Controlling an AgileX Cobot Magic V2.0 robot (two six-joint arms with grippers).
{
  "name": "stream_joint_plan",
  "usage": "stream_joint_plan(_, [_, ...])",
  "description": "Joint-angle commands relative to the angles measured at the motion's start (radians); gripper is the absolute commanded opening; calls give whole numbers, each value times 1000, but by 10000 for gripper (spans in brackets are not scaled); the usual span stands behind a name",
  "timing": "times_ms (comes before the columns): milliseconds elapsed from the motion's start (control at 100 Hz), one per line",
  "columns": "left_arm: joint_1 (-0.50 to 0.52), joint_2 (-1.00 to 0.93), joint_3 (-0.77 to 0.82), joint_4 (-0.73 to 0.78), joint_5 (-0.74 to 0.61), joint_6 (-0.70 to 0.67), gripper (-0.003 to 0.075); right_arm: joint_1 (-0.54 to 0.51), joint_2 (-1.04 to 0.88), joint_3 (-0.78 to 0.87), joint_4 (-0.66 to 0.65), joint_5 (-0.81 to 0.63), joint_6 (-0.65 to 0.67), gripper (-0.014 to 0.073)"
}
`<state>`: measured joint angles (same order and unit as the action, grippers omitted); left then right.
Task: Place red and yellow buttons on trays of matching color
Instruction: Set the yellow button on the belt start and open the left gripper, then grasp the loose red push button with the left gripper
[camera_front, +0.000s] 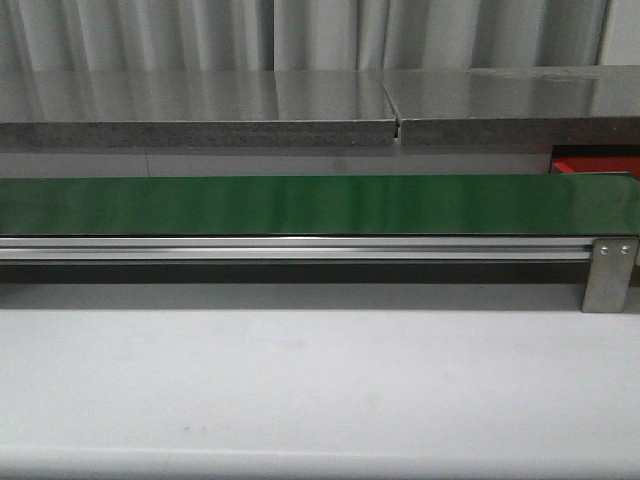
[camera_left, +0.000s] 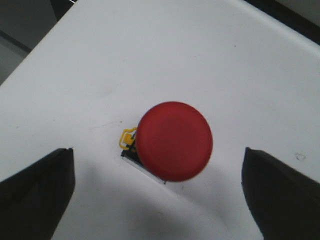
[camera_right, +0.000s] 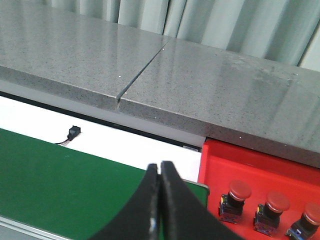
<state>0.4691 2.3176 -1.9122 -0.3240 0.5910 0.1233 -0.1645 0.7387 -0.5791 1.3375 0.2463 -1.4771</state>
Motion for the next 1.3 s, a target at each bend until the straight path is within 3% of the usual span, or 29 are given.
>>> stream_joint_plan(0, [0, -42, -65, -17, -36, -2, 659, 1, -6, -27, 22, -19, 2, -59])
stream_joint_plan(350, [0, -3, -84, -17, -91, -2, 657, 1, -6, -27, 22, -19, 2, -59])
stream_joint_plan(420, [0, -3, -84, -19, -100, -2, 624, 1, -6, -27, 22, -19, 2, -59])
stream_joint_plan(520, [0, -3, -84, -19, -100, -2, 505, 1, -6, -27, 22, -19, 2, -59])
stream_joint_plan(710, [0, -4, -84, -19, -84, -2, 164, 1, -6, -27, 22, -19, 2, -59])
stream_joint_plan(850, [0, -25, -84, -19, -51, -2, -15, 1, -6, -27, 22, -19, 2, -59])
stream_joint_plan(1290, [-13, -266, -84, -19, 142, -2, -20, 1, -6, -27, 22, -19, 2, -59])
